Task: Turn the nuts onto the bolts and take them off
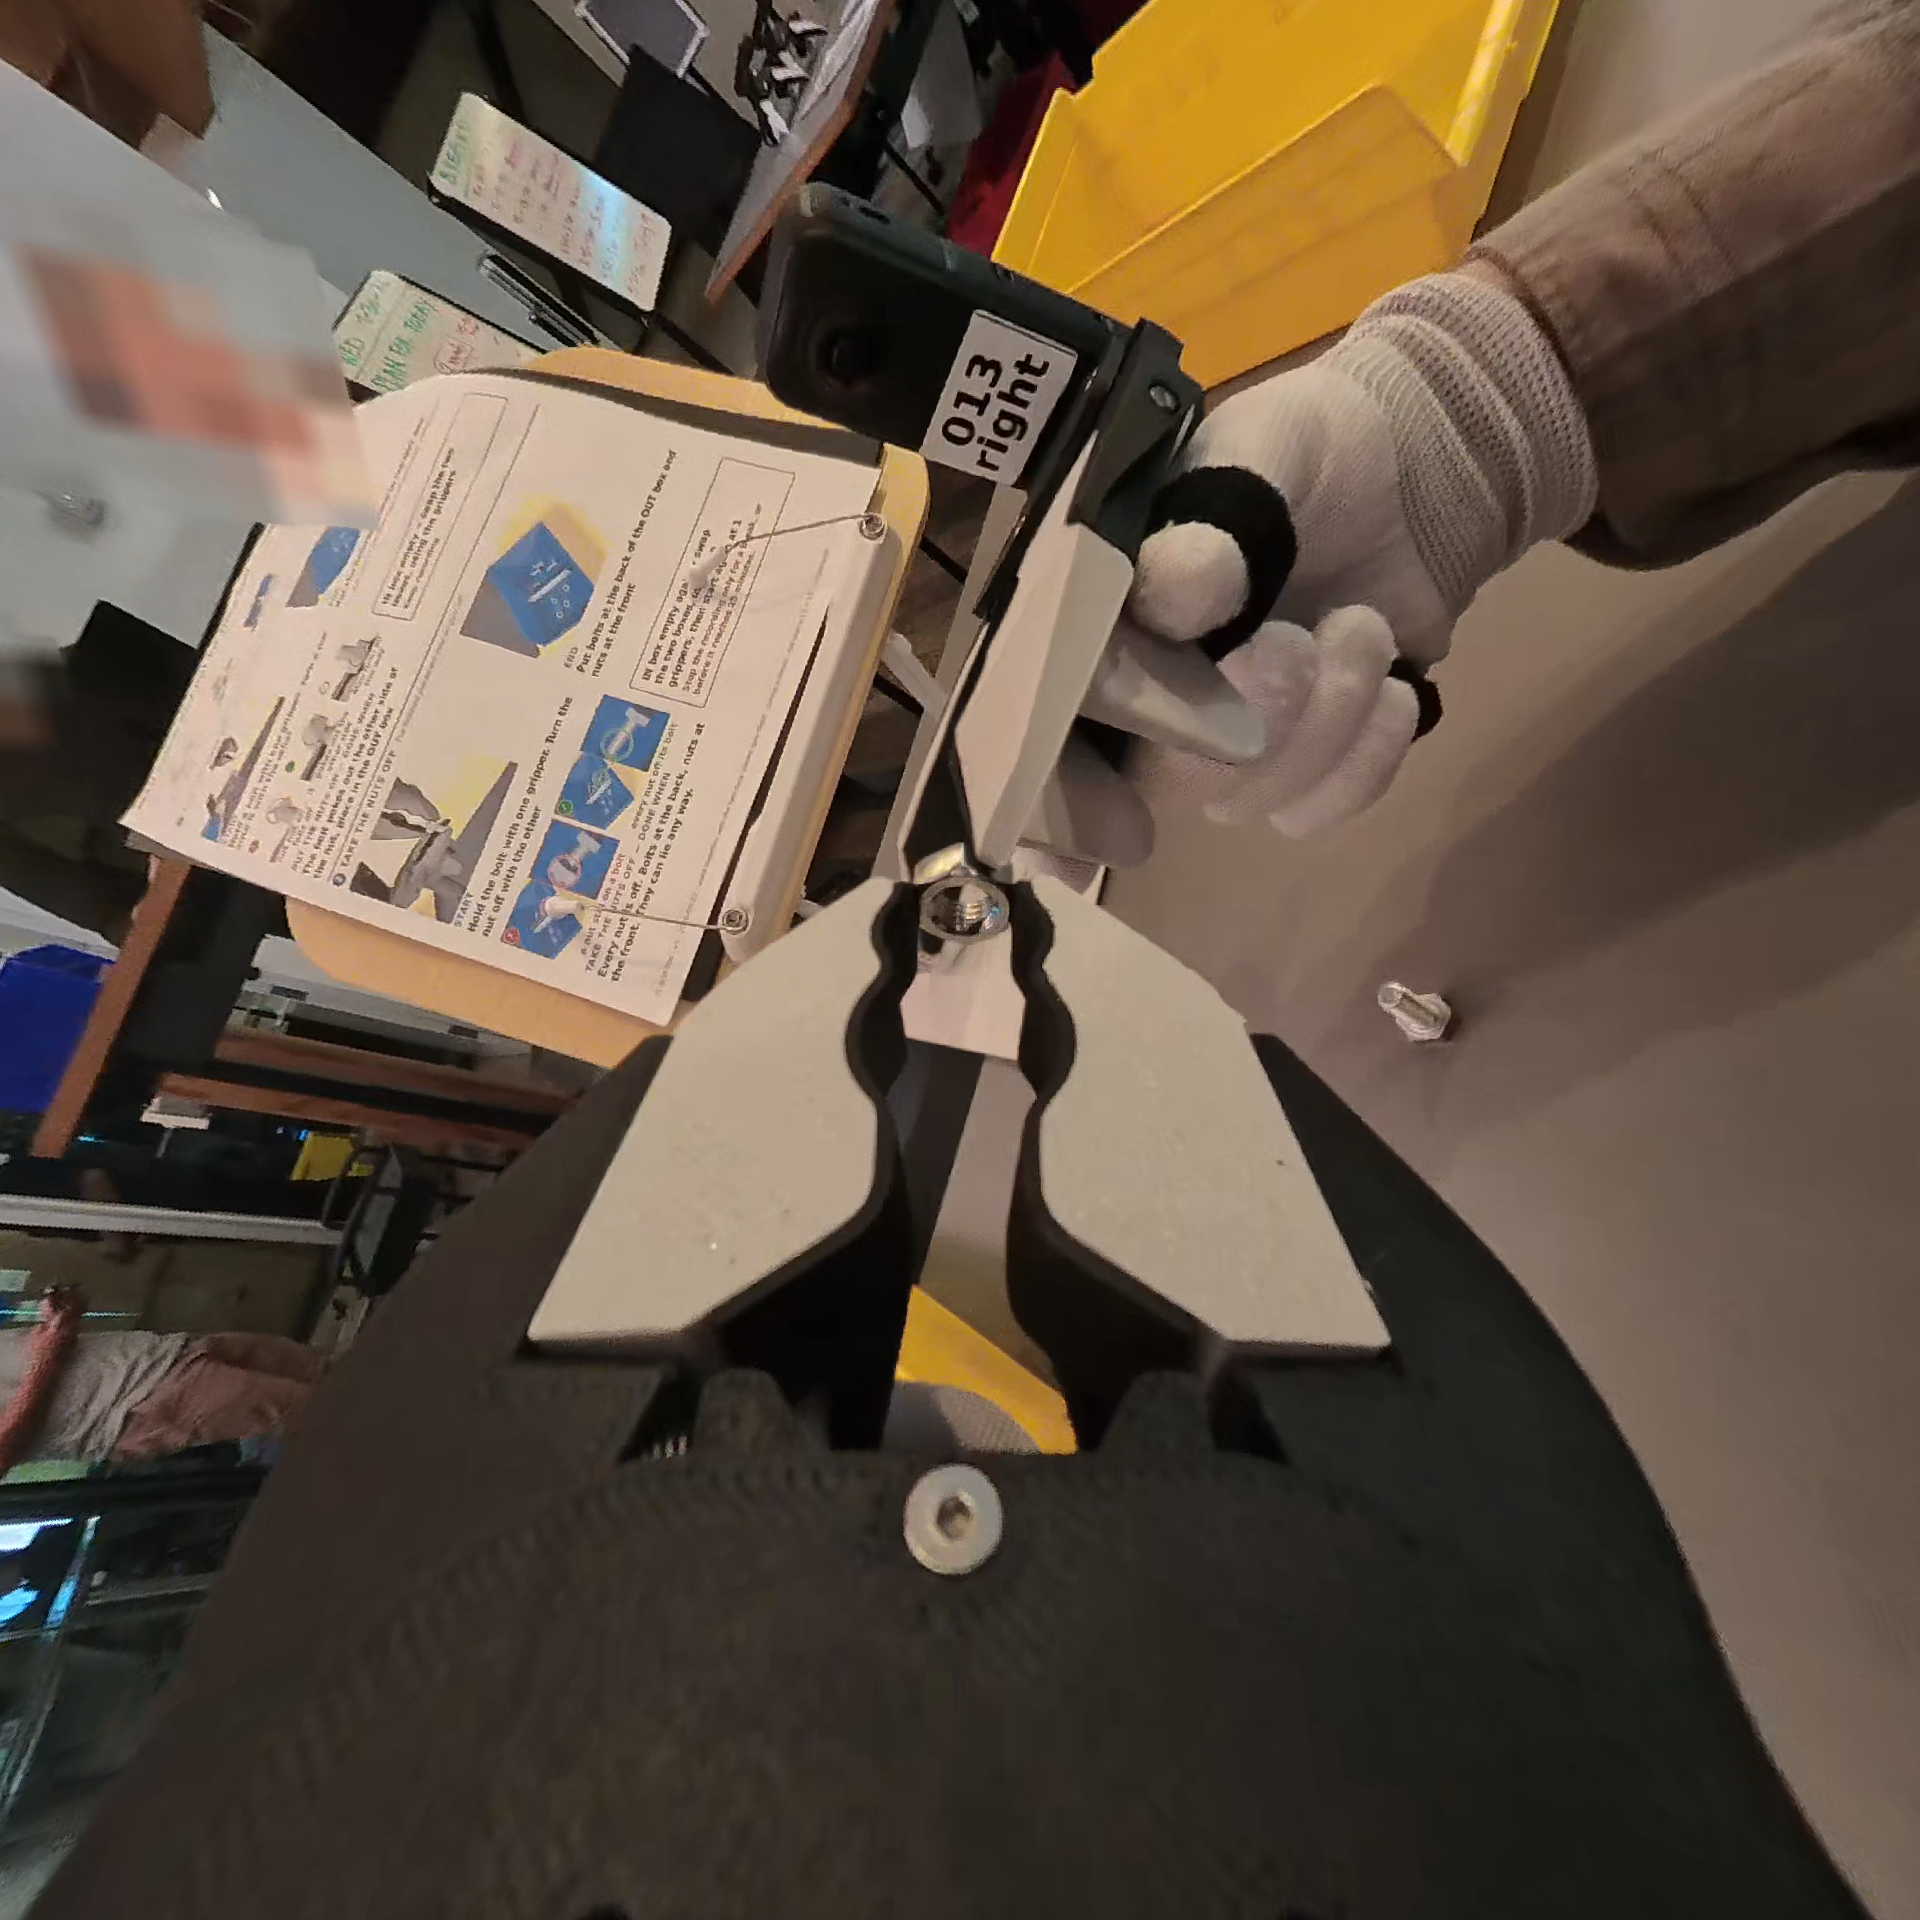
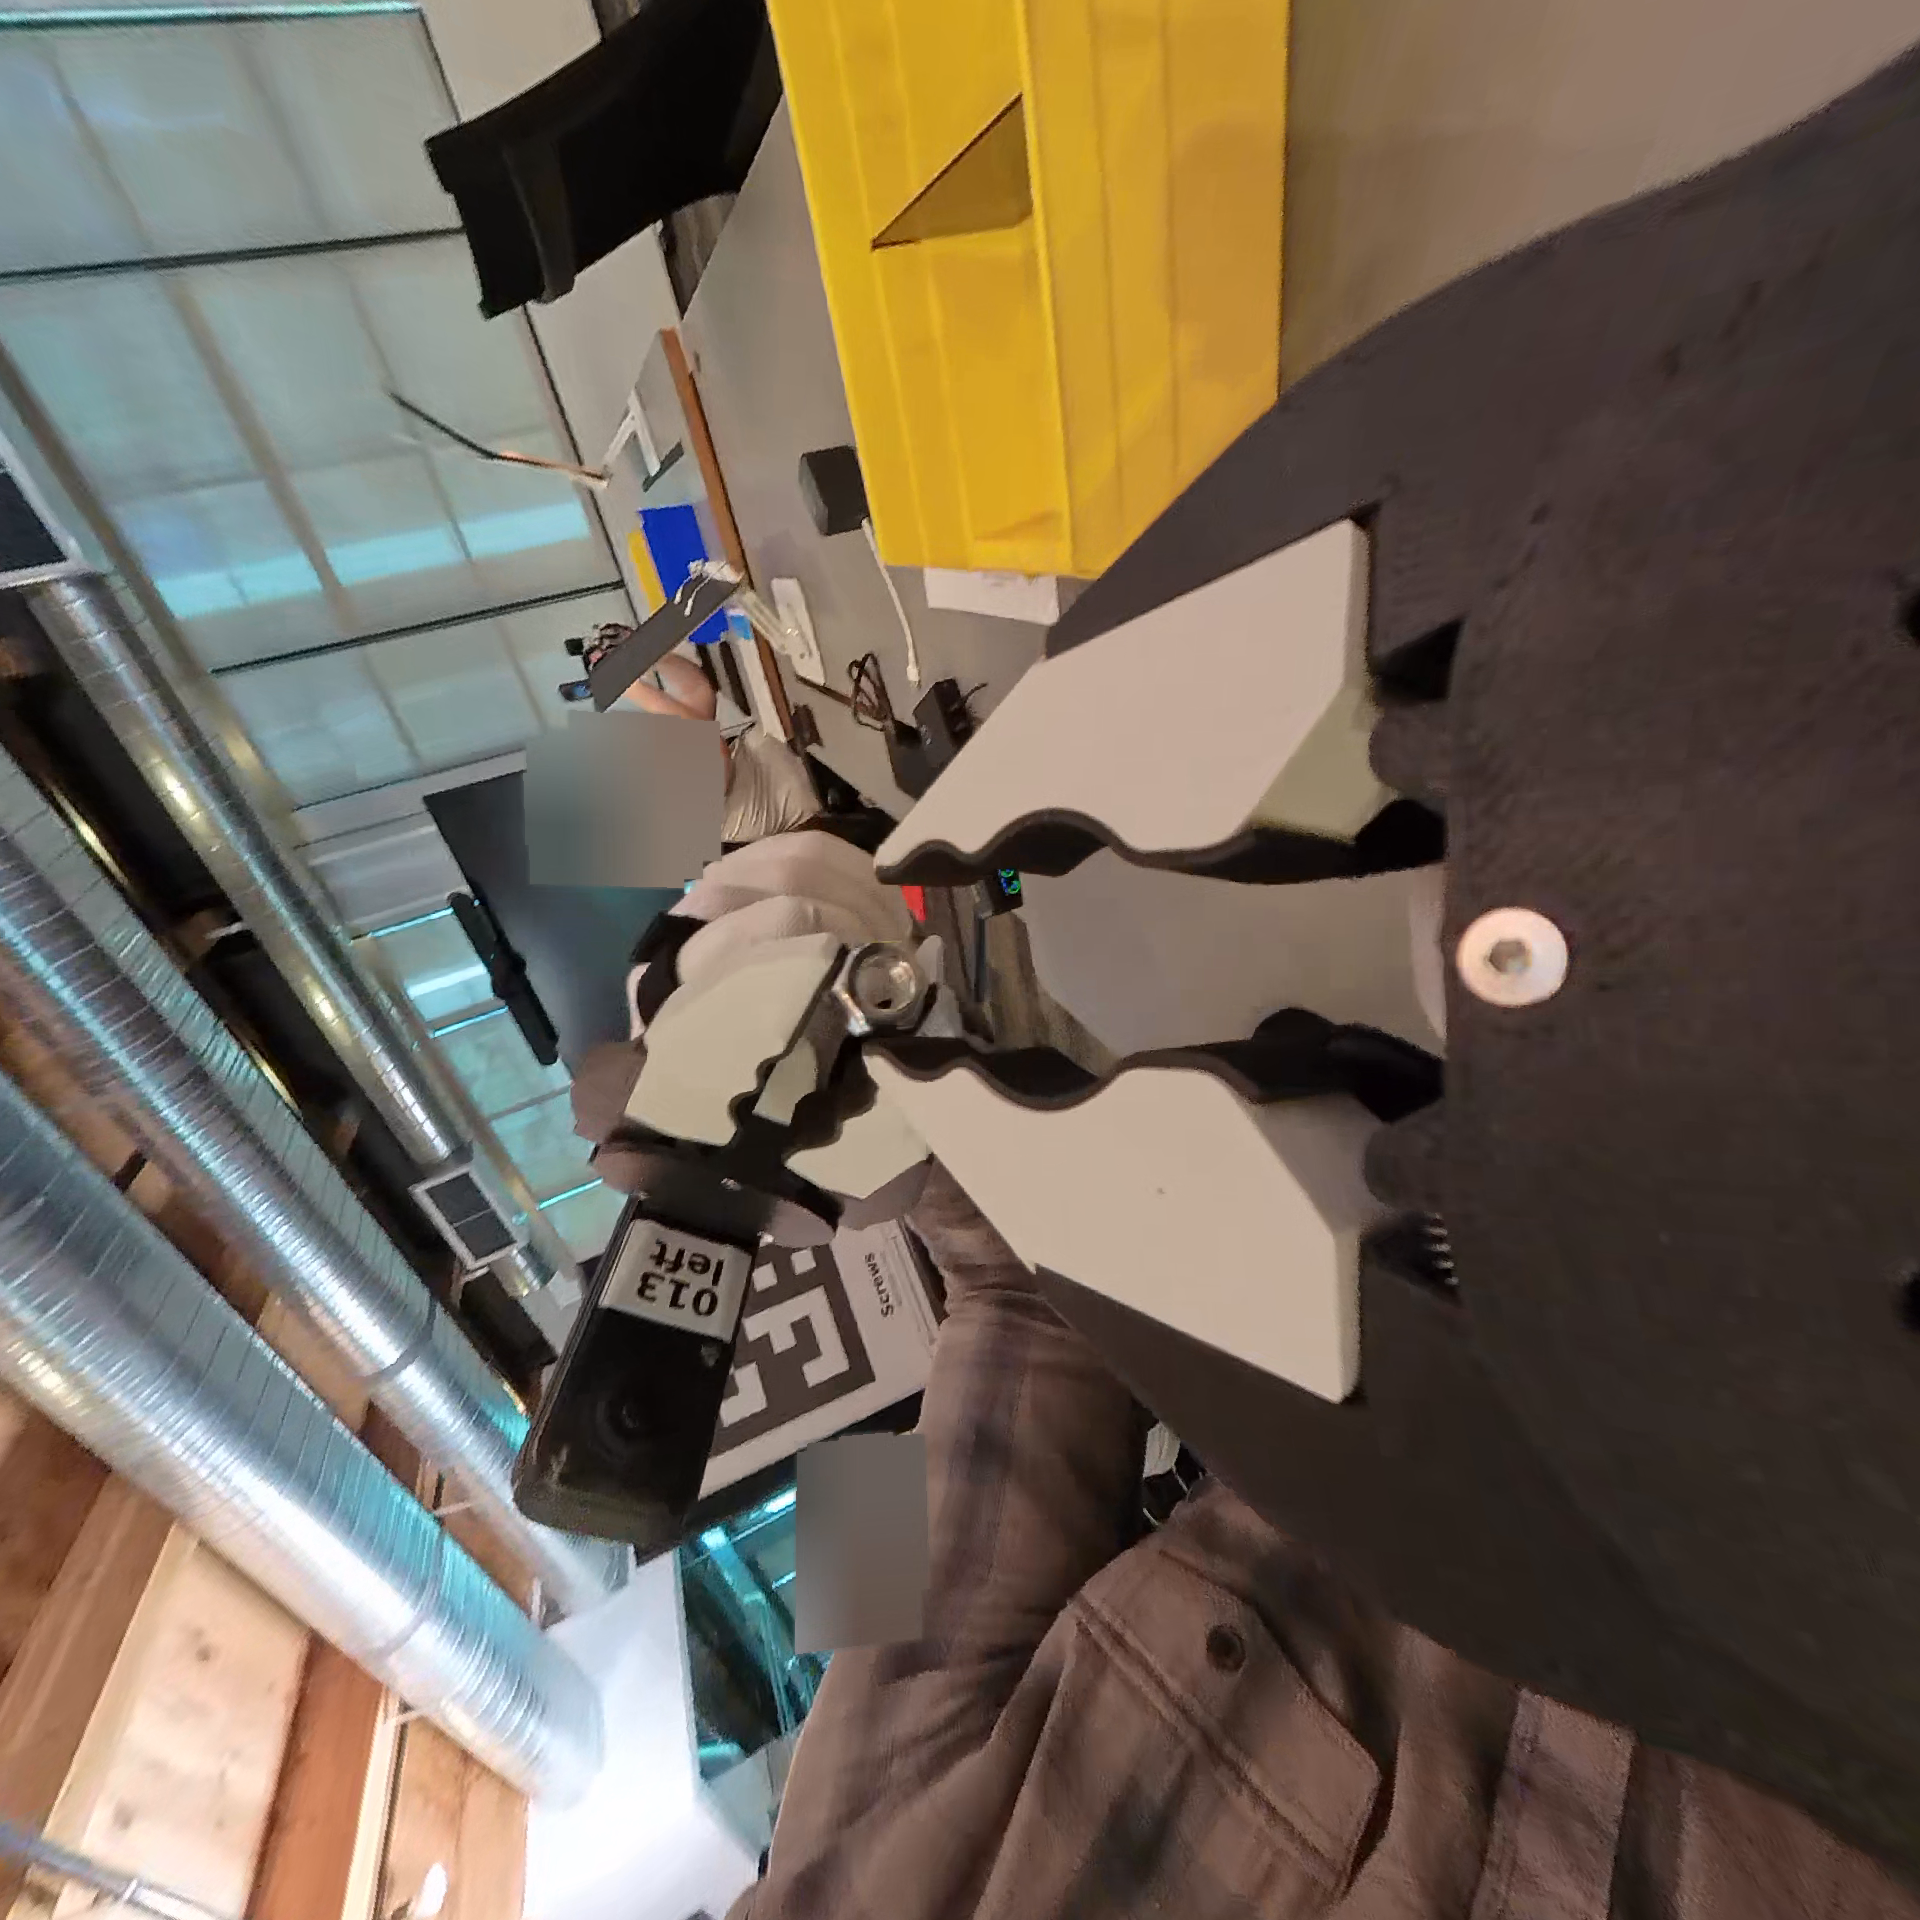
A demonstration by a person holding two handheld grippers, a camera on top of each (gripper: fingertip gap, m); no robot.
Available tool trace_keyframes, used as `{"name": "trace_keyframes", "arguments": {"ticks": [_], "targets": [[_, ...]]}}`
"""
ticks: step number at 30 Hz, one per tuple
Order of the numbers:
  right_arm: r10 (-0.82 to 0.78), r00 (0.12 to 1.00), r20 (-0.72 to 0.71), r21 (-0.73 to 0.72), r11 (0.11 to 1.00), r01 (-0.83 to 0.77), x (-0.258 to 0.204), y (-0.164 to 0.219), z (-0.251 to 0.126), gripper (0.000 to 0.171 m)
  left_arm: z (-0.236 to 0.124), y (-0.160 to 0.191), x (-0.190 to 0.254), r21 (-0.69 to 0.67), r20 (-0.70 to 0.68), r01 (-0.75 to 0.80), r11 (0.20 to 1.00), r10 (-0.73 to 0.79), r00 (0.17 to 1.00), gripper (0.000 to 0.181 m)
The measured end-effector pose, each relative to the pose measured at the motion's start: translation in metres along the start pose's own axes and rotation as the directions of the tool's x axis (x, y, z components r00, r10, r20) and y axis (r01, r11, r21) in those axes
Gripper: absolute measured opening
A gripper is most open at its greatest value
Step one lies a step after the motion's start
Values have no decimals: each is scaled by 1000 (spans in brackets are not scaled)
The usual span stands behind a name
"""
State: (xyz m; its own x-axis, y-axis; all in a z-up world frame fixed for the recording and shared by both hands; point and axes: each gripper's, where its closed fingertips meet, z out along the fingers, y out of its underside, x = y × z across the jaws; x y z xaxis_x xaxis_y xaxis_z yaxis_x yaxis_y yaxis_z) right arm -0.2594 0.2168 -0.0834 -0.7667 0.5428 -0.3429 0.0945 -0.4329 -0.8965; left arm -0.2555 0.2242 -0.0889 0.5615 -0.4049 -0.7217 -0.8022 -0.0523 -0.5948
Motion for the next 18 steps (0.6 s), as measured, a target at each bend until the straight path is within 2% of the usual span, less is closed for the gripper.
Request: {"name": "trace_keyframes", "arguments": {"ticks": [8,9,18], "targets": [[-8,996,86,-17,1000,10,-17,1,0,21,5,-11,6,73,-12,15,997,-14,1000,18],[-9,996,83,-14,1000,10,-16,1,0,16,5,-13,6,79,-15,19,997,-18,1000,18],[-68,996,62,-10,998,69,-15,-1,-1,16,6,-15,3,81,16,-1,997,0,1000,18]]}}
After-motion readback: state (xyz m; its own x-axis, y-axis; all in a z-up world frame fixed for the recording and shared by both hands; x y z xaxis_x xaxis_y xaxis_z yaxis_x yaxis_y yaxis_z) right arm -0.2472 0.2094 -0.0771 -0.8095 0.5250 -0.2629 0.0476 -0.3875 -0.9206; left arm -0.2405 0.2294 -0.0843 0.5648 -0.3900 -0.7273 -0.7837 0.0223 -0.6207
